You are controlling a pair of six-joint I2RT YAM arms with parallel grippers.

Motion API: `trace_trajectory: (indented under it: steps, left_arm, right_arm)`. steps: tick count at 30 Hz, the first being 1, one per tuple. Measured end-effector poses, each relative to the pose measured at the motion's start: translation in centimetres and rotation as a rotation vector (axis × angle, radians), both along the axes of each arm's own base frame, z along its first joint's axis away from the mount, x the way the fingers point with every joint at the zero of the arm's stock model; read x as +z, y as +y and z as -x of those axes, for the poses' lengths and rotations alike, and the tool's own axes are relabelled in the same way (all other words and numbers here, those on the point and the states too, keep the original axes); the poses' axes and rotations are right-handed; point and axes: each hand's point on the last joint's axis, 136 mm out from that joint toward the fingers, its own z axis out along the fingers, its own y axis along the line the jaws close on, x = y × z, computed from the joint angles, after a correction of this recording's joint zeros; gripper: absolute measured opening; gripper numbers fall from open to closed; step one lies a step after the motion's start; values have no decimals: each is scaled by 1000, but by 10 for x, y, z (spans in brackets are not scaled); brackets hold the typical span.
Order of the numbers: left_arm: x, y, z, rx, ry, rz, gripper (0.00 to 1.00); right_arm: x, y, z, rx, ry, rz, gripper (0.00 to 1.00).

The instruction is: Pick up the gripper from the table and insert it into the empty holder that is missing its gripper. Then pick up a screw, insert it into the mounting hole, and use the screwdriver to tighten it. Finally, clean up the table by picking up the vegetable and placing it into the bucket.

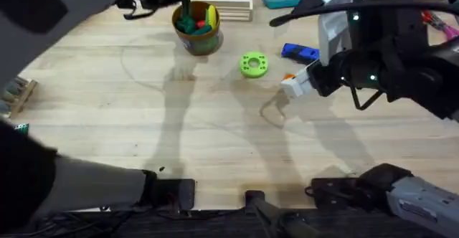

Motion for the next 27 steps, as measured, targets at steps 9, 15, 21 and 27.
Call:
trace_trajectory:
  steps: [9, 15, 21, 27]
  left_arm:
    - [-39, -5, -5, 53, 106, 51, 474]
    - [-38, -5, -5, 55, 104, 54, 985]
    - [-3, -3, 8, -26, 42, -23, 985]
    - [95, 3, 72, -165, -104, -171, 986]
  right_arm:
    - [0, 0, 0, 0, 1, 1, 990]
    - [-1, 0, 1, 0, 4, 2, 989]
    - [3, -4, 10, -21, 44, 3, 990]
    - [75, -9, 21, -34, -43, -49, 990]
